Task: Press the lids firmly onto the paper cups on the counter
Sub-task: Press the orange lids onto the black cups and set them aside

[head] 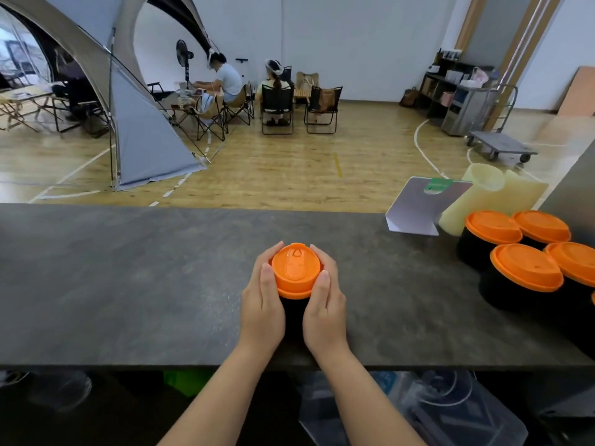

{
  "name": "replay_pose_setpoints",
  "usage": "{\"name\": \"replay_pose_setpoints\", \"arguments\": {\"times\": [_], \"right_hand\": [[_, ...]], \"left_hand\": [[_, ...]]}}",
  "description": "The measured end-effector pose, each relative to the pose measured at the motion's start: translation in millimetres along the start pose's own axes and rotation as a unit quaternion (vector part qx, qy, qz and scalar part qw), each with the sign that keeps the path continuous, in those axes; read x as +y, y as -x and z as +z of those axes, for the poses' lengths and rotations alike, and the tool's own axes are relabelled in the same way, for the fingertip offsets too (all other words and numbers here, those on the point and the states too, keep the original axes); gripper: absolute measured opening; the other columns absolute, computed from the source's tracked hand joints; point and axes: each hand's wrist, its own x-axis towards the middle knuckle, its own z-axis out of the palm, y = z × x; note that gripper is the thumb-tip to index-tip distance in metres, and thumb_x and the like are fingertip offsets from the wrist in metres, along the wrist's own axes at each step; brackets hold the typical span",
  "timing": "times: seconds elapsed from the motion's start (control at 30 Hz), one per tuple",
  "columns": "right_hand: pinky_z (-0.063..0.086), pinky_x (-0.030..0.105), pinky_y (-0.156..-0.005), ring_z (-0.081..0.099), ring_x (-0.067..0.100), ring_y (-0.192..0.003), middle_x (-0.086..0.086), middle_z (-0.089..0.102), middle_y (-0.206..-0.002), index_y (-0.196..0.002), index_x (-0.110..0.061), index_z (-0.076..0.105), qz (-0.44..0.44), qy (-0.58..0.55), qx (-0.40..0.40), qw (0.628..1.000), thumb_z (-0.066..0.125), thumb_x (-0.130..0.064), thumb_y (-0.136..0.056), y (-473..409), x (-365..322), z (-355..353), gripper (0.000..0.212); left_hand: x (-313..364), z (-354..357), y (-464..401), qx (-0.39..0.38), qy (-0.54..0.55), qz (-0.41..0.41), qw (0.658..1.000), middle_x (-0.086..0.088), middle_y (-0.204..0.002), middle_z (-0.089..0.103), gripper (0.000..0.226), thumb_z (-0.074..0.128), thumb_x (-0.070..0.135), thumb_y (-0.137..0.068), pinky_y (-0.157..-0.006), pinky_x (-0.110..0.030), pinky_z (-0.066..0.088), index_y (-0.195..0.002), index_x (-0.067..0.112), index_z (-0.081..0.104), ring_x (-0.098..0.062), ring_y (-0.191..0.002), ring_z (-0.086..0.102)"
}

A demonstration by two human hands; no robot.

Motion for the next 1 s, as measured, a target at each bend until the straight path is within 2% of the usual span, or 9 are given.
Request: {"name": "replay_pose_setpoints", "arguments": {"times": [0.2,0.33,0.53,0.7,0.73,0.8,0.87,0.93,1.0], "right_hand": [[0.04,-0.001,-0.082,0.051,-0.021,-0.109,-0.029,0.051,-0.12,-0.137,-0.035,0.04,-0.002,-0.005,-0.022,1.0,0.023,-0.037,-0.102,-0.1,4.0,-1.2,0.039],[0.038,-0.004,-0.08,0.049,-0.025,-0.106,-0.03,0.049,-0.118,-0.138,-0.028,0.041,-0.023,-0.012,-0.032,0.999,0.024,-0.032,-0.102,-1.0,7.0,-3.0,0.04],[0.038,-0.001,-0.083,0.05,-0.024,-0.106,-0.032,0.05,-0.116,-0.137,-0.028,0.043,-0.018,0.01,-0.002,1.0,0.023,-0.032,-0.103,-1.7,4.6,1.4,0.039],[0.042,0.004,-0.08,0.055,-0.017,-0.099,-0.022,0.057,-0.112,-0.126,-0.031,0.049,0.028,-0.001,0.057,0.998,0.023,-0.04,-0.099,6.5,-14.3,22.0,0.039],[0.044,0.007,-0.081,0.056,-0.014,-0.098,-0.019,0.059,-0.11,-0.123,-0.03,0.052,0.042,-0.001,0.056,0.998,0.023,-0.042,-0.097,9.8,-20.9,30.4,0.04],[0.049,0.021,-0.087,0.061,0.0,-0.101,-0.01,0.064,-0.11,-0.116,-0.028,0.059,0.089,0.0,0.035,0.995,0.024,-0.044,-0.098,18.5,-37.2,53.0,0.042],[0.056,0.035,-0.081,0.065,0.018,-0.098,0.004,0.068,-0.11,-0.11,-0.026,0.062,0.205,-0.059,0.002,0.977,0.026,-0.049,-0.104,32.2,-59.3,84.2,0.043],[0.058,0.033,-0.058,0.069,0.022,-0.084,0.009,0.07,-0.101,-0.112,-0.021,0.059,0.328,-0.158,-0.032,0.931,0.027,-0.057,-0.103,53.1,-83.7,122.4,0.05],[0.058,0.033,-0.053,0.071,0.023,-0.081,0.01,0.072,-0.099,-0.122,-0.018,0.057,0.343,-0.171,-0.076,0.921,0.025,-0.063,-0.1,76.9,-102.7,164.2,0.059]], "left_hand": [[-9.1,1.3,-2.8,0.028,-0.021,-0.001,0.999,0.014,-0.124,0.064,0.043,0.026,0.043,-0.103,-0.096,-0.043,0.053,-0.131,0.029,0.055,-0.013,-0.116,0.063],[-8.0,3.4,-3.8,0.034,-0.028,0.006,0.999,0.014,-0.122,0.064,0.039,0.026,0.045,-0.102,-0.092,-0.039,0.055,-0.128,0.037,0.054,-0.014,-0.113,0.064],[-5.0,2.1,-2.4,0.019,-0.036,0.01,0.999,0.012,-0.121,0.065,0.05,0.022,0.047,-0.101,-0.089,-0.021,0.05,-0.13,0.024,0.055,-0.008,-0.111,0.063],[9.3,-15.7,4.5,-0.036,-0.002,-0.065,0.997,0.022,-0.128,0.056,0.043,0.019,0.053,-0.102,-0.102,-0.024,0.044,-0.137,0.043,0.042,0.001,-0.12,0.055],[14.2,-29.2,6.9,-0.041,0.014,-0.08,0.996,0.021,-0.132,0.054,0.044,0.018,0.054,-0.104,-0.106,-0.025,0.042,-0.141,0.043,0.039,0.001,-0.124,0.053],[23.6,-70.4,13.5,-0.047,0.031,-0.089,0.994,0.025,-0.137,0.048,0.045,0.019,0.052,-0.106,-0.114,-0.026,0.037,-0.146,0.044,0.037,0.004,-0.131,0.046],[31.6,-125.0,22.4,-0.062,0.04,-0.085,0.994,0.028,-0.144,0.043,0.044,0.024,0.052,-0.105,-0.114,-0.024,0.033,-0.147,0.049,0.036,0.007,-0.136,0.04],[38.4,-182.8,31.9,-0.076,0.007,-0.09,0.993,0.034,-0.141,0.042,0.041,0.032,0.044,-0.107,-0.105,-0.017,0.037,-0.147,0.054,0.031,0.017,-0.127,0.042],[44.1,-237.2,39.4,-0.068,-0.041,-0.09,0.993,0.041,-0.126,0.043,0.046,0.035,0.037,-0.108,-0.093,-0.011,0.04,-0.149,0.055,0.025,0.028,-0.106,0.047]]}}
